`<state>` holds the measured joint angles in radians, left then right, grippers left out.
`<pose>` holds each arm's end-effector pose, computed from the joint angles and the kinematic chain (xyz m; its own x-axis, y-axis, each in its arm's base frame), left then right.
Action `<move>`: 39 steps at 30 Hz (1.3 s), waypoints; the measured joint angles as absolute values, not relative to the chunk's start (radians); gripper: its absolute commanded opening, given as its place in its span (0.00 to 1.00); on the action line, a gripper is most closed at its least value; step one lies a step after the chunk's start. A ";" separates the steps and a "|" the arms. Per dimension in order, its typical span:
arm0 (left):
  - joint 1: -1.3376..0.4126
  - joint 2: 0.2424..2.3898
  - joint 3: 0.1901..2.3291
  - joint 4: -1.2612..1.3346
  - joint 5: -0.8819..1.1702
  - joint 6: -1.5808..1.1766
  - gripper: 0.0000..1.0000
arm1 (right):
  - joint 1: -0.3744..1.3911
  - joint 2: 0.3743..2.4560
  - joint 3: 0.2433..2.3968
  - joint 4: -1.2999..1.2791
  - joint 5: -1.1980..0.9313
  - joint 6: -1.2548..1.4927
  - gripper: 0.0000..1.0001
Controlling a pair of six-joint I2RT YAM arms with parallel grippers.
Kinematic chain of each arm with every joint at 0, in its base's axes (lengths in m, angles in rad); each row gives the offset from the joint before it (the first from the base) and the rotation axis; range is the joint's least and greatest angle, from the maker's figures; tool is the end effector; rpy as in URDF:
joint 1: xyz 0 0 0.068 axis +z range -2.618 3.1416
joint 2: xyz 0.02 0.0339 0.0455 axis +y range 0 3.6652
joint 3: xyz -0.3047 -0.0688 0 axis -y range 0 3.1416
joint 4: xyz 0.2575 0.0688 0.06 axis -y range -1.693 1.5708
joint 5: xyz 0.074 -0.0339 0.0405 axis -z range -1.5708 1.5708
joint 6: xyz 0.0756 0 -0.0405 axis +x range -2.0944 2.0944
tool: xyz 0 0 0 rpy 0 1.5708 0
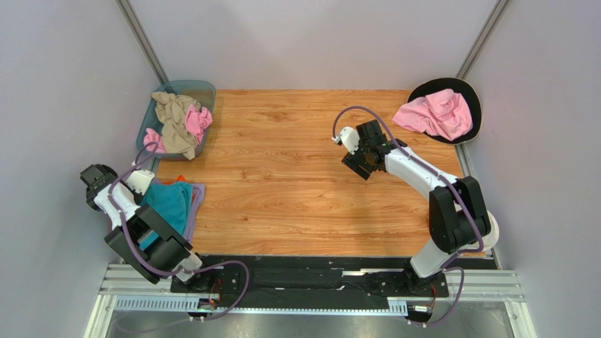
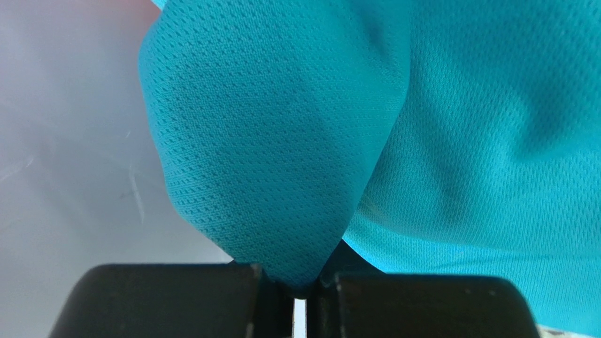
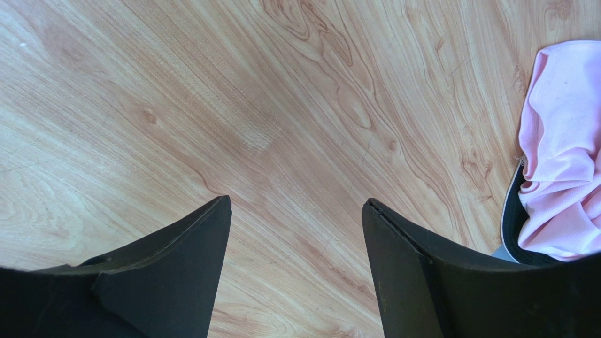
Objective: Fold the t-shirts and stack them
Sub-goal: Neatly place the folded tshirt to the corner, then reset both grippers
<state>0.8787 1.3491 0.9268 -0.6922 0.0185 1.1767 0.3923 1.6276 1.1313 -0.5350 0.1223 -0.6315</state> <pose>0.1787 0.2134 0.2256 -0.9259 0.3295 -0.1845 0.2354 0.8856 0.4005 0.3444 0.1325 0.2200 -0.4501 -0.8203 -0.3528 -0.7276 0.5659 -0.3878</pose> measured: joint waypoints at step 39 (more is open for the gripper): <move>0.908 0.999 1.020 -0.978 0.505 1.108 0.99 | 0.451 1.623 1.143 -0.571 0.199 -0.490 0.74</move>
